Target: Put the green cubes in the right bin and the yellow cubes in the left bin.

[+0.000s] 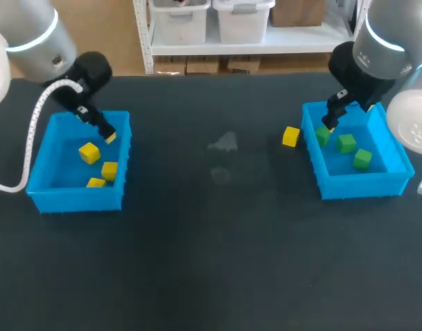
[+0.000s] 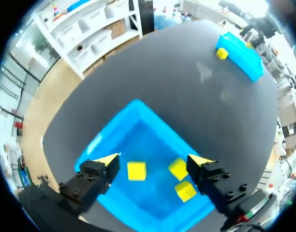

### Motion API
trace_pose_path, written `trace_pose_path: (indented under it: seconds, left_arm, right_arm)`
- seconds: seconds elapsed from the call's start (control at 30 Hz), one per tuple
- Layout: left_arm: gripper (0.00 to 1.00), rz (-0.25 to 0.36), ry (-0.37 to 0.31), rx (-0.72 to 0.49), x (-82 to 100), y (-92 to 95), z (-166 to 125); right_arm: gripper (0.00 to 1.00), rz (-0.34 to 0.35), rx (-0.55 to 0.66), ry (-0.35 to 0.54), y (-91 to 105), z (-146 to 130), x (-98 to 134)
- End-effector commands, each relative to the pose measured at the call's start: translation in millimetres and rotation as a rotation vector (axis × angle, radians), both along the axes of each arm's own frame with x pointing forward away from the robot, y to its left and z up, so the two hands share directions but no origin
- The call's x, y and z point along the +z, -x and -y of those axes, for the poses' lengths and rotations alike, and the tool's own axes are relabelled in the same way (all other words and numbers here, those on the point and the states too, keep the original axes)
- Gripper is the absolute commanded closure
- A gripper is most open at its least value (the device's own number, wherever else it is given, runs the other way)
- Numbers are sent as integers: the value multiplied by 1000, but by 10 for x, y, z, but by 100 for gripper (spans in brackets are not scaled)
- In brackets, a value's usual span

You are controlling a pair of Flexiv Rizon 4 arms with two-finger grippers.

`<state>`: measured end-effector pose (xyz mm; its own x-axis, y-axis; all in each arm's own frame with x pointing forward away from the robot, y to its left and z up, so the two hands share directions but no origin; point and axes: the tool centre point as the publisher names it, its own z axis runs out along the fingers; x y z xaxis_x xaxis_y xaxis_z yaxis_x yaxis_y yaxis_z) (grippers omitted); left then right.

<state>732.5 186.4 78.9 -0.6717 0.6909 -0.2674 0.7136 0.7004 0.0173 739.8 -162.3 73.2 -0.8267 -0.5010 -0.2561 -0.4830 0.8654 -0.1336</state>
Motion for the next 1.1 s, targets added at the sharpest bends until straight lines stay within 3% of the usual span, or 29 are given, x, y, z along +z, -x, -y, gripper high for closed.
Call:
trace_pose_path:
  seconds: [0.03, 0.23, 0.37, 0.77, 1.1]
  left_arm:
    - [0, 4, 39, -58, 84, -203, 205]
    - [0, 41, 67, -216, 295, -424, 730]
    - [0, 33, 78, -308, 335, -499, 1071]
    - [0, -8, 24, -535, 224, -513, 1901]
    - [0, -34, -23, -657, 71, -422, 2367]
  right_arm:
    - [0, 4, -1, 0, 15, 3, 1]
    - [0, 4, -1, 0, 15, 3, 1]
    - [0, 4, -1, 0, 15, 3, 1]
    - [0, 4, -1, 0, 15, 3, 1]
    - [0, 4, -1, 0, 15, 3, 1]
